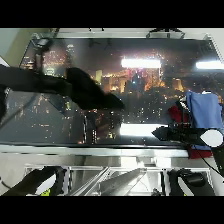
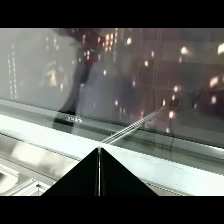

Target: Fold the shirts.

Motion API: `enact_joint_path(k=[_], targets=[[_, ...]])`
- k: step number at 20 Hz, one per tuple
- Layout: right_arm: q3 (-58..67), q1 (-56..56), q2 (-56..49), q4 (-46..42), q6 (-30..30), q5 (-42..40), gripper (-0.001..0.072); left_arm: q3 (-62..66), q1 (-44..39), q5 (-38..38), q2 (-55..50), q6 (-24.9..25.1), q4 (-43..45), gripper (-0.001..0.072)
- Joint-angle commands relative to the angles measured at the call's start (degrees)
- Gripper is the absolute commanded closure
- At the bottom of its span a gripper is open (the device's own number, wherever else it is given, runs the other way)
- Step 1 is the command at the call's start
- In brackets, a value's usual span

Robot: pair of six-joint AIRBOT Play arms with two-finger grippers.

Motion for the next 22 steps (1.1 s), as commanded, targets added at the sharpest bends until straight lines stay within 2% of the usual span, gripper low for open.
enact_joint_path(k=[1, 4, 7, 10, 11, 12, 13, 14, 16, 18, 22], targets=[[0.0, 0.1, -0.1, 0.0, 0.0, -0.1, 0.0693, -10.3, -13.1, -14.6, 2.5, 0.5, -1.9, 0.0688], [0.0, 0.1, -0.1, 0.0, 0.0, 0.0, 0.0692, -16.7, -18.2, -21.0, -0.9, 0.4, -1.0, 0.0687], [0.0, 0.0, -0.2, -0.1, 0.0, -0.1, 0.0692, -18.5, -19.0, -24.4, -4.6, 0.4, -1.0, 0.0688], [0.0, 0.1, -1.2, 0.0, 0.0, 0.4, 0.0672, -16.5, -15.3, -21.1, -6.0, 0.5, -0.8, 0.0687], [0.0, 0.1, -1.2, 0.0, 0.0, 0.6, 0.0513, -15.3, -12.8, -18.4, -5.9, 0.5, 0.0, 0.0684], [0.0, 0.2, -1.2, 0.0, 0.0, 0.6, 0.0352, -13.7, -9.9, -14.9, -6.0, 0.5, 1.6, 0.064], [-0.1, 0.3, -1.2, 0.0, 0.0, 0.6, 0.0325, -12.3, -6.5, -11.4, -5.9, 0.4, 2.6, 0.0184], [-0.4, 0.7, -1.2, 0.1, 0.0, 0.5, 0.0328, -11.4, -3.1, -8.7, -5.9, -0.2, 2.3, 0.0018], [-3.4, 3.1, -1.2, 1.7, 0.0, -1.7, 0.0328, -10.6, 3.1, -2.0, -5.9, -0.2, 1.6, 0.0004], [-8.2, 6.7, -1.5, 5.2, 0.0, -8.3, 0.0327, -11.3, 8.0, 2.4, -5.9, -0.1, 1.6, 0.0004], [-13.6, 15.0, -7.2, 12.8, -4.8, -23.4, 0.0327, -18.9, 10.8, -2.3, -3.9, -0.1, 1.0, 0.0005]])
